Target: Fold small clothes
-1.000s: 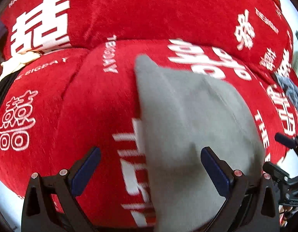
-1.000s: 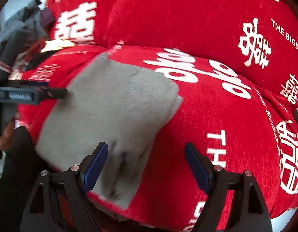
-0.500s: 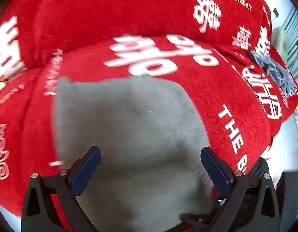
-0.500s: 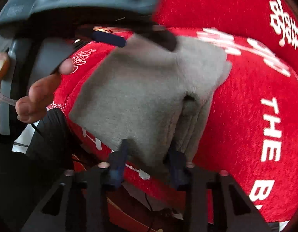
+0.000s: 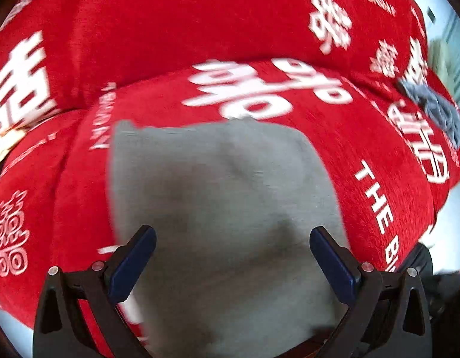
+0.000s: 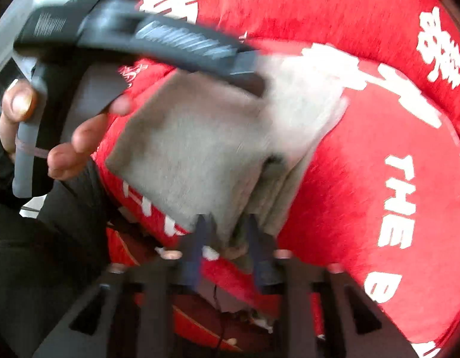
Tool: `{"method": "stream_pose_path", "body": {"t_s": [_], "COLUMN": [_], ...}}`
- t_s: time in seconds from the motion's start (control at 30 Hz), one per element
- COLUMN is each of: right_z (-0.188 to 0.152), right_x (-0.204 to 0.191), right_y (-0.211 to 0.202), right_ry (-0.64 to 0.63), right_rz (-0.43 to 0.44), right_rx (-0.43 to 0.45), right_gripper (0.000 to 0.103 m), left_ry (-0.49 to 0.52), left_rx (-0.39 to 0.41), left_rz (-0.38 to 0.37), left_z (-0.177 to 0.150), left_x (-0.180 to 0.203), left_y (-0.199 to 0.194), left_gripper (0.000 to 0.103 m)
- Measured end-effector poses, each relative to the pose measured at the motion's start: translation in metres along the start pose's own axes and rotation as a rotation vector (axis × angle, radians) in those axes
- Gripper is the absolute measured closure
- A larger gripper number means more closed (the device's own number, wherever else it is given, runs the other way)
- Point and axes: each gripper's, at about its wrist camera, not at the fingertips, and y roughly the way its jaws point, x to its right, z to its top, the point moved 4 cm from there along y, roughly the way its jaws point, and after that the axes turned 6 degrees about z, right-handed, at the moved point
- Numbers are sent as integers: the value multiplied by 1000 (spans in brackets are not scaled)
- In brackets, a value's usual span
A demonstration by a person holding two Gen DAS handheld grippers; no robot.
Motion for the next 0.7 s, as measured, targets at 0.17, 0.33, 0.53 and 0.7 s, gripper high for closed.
{"method": "stream_pose_path", "body": {"t_s": [0.17, 0.33, 0.53, 0.7], "right_z": [31, 68, 78, 79], "right_x": [0, 1, 37, 63], "right_y": [-12, 17, 62, 54], "right_ry": [-25, -71, 13, 123], "right_rz": [-15, -38, -99, -89], "right_rx": [98, 82, -5, 21], "right_gripper": [33, 33, 32, 30], "left_ry": [-124, -200, -217, -212], "left_rx": [-7, -57, -86, -91], "left_rz": [68, 96, 69, 48], "left_z": [-19, -38, -44, -43], "left_x": [-48, -77, -86, -87], "left_y": [-3, 13, 28, 31], "left_gripper": [0, 0, 0, 0]}}
